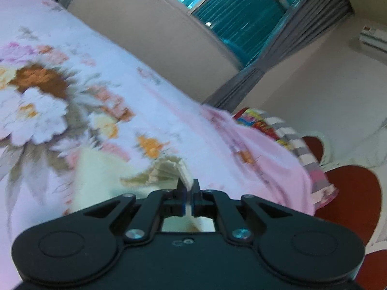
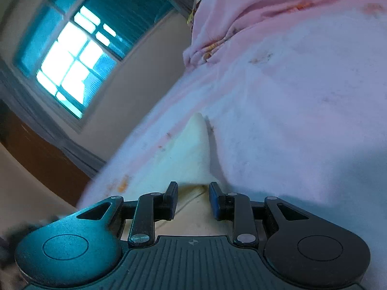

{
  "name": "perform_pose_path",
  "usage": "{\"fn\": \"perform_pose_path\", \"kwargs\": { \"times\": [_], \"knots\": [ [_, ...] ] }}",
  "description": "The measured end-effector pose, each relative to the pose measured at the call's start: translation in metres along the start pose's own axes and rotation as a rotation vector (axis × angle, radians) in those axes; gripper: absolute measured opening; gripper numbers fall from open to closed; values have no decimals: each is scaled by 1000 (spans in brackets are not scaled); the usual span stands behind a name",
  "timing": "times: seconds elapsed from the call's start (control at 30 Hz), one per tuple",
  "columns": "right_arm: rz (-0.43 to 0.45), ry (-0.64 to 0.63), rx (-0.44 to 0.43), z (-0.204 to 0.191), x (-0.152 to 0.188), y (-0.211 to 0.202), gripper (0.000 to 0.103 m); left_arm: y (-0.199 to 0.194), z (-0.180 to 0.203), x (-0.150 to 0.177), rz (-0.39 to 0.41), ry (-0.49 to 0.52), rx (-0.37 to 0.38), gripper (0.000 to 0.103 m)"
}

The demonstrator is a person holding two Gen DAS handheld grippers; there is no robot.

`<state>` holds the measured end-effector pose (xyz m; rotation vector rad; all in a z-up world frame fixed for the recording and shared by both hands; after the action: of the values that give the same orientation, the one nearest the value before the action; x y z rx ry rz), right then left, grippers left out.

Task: Fold small clothes
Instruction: 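Grasp the sweater hem with the left gripper while the right gripper grasps the hem too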

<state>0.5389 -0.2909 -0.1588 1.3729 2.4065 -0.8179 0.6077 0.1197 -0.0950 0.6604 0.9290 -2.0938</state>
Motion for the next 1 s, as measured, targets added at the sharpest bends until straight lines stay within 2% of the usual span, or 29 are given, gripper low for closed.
{"fn": "perform_pose_path", "kwargs": {
  "times": [0.07,0.13,0.17,0.2,0.43,0.5,0.53,0.6,0.63,0.7,0.73,0.77,0.8,0.83,0.87,0.97,1.0],
  "knots": [
    [12,75,-28,8,-6,-5,49,5,-17,12,-28,40,-79,5],
    [14,91,-50,9,-13,-6,49,12,-33,28,-81,85,-155,5],
    [7,82,-49,7,-12,-4,49,15,-40,36,-107,92,-180,10],
    [3,67,-47,4,-17,-3,49,17,-45,42,-124,109,-197,10],
    [-45,26,-49,-6,-16,13,49,9,-44,37,-27,138,-185,6],
    [-54,14,-6,-5,-19,25,16,9,-43,35,-18,140,-189,7],
    [-50,1,26,-3,-21,30,8,9,-45,36,-25,149,-206,9],
    [-62,-10,81,8,-20,37,7,15,-51,44,-75,188,-264,9],
    [-77,-11,82,11,-18,38,7,13,-53,46,-80,192,-255,9],
    [-86,-32,75,9,-19,30,7,1,-52,43,-64,212,-267,14],
    [-77,-53,66,6,-21,22,7,-10,-49,41,-41,228,-280,26],
    [-68,-90,56,2,-22,15,7,-21,-42,38,-8,269,-285,48],
    [-46,-168,41,-8,-24,8,8,-30,-35,37,27,321,-296,56],
    [-21,-239,29,-16,-24,5,8,-34,-28,38,47,377,-309,58],
    [-9,-281,37,-19,-22,5,8,-30,-26,42,26,405,-321,58],
    [-96,-324,155,-6,-10,34,9,4,-41,64,-145,421,-419,61],
    [-117,-309,150,-1,-8,39,10,7,-40,68,-140,454,-436,61]
  ]
}}
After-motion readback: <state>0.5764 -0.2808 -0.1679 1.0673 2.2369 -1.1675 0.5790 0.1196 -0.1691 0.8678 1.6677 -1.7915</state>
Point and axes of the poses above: each gripper's, at about its wrist camera, not at the fingertips, and y roughly the way its jaws point, z to its right, x to its underside, the point moved 8 cm from there along y, roughly the way its jaws point, and after that the axes turned 3 degrees about y, right-handed, at the moved point
